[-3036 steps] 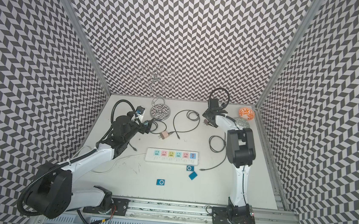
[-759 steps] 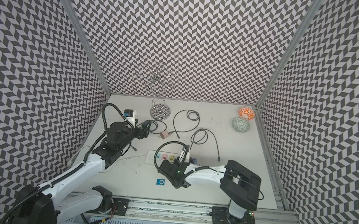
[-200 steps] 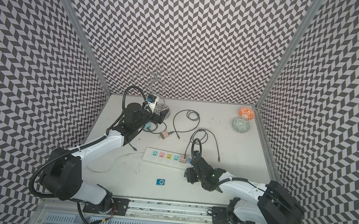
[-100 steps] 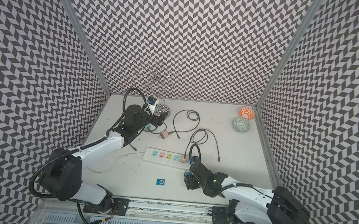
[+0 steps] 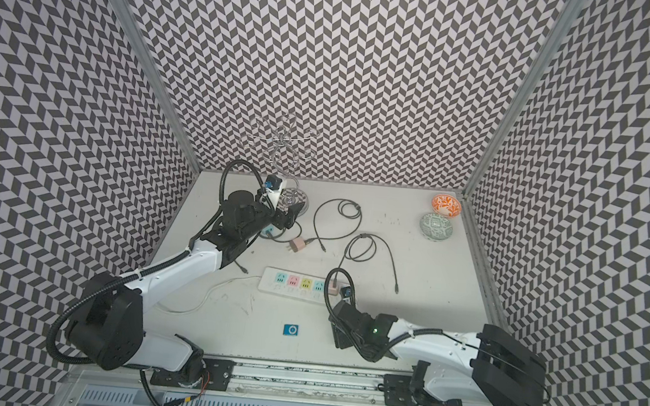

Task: Charge mp3
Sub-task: Adjust the mp3 player at the center of the board.

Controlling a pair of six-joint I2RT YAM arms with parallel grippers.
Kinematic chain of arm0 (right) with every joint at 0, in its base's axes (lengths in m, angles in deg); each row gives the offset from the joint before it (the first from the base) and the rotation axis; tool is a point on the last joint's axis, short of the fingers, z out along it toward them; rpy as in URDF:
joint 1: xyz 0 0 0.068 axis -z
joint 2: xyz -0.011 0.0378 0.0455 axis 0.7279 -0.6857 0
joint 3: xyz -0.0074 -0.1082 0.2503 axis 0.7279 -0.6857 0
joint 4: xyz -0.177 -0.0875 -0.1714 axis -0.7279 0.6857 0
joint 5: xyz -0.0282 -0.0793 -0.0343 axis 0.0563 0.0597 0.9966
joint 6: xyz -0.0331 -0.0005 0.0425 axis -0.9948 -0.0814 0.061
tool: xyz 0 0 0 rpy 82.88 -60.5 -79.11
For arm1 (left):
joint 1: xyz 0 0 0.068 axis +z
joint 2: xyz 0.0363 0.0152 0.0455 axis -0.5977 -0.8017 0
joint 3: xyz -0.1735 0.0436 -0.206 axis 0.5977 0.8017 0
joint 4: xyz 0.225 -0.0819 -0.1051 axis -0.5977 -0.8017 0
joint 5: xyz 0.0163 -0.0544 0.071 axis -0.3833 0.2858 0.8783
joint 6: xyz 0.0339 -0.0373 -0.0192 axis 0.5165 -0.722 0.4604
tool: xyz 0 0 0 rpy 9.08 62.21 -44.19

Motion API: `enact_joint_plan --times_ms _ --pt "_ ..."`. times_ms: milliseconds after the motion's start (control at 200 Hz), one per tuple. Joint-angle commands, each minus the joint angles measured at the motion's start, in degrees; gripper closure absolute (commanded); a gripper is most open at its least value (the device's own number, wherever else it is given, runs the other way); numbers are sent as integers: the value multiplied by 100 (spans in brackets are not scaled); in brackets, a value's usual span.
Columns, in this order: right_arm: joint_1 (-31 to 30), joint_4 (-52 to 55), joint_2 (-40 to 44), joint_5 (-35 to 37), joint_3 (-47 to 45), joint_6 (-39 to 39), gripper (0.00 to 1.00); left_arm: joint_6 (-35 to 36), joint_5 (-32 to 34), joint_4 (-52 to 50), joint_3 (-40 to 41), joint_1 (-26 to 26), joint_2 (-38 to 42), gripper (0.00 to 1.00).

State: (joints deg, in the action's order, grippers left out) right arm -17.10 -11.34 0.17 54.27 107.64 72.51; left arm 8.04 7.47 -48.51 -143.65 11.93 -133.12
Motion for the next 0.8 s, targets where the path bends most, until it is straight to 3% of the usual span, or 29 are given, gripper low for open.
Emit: enact_joint_plan --times_ms 0,531,796 --pt "-60 576 -174 264 57 407 35 14 -6 157 76 -37 137 17" --pt "-142 600 -396 178 122 406 46 74 41 172 135 -37 157 17" --pt "-134 748 -347 222 -5 809 47 101 55 181 125 -36 128 17"
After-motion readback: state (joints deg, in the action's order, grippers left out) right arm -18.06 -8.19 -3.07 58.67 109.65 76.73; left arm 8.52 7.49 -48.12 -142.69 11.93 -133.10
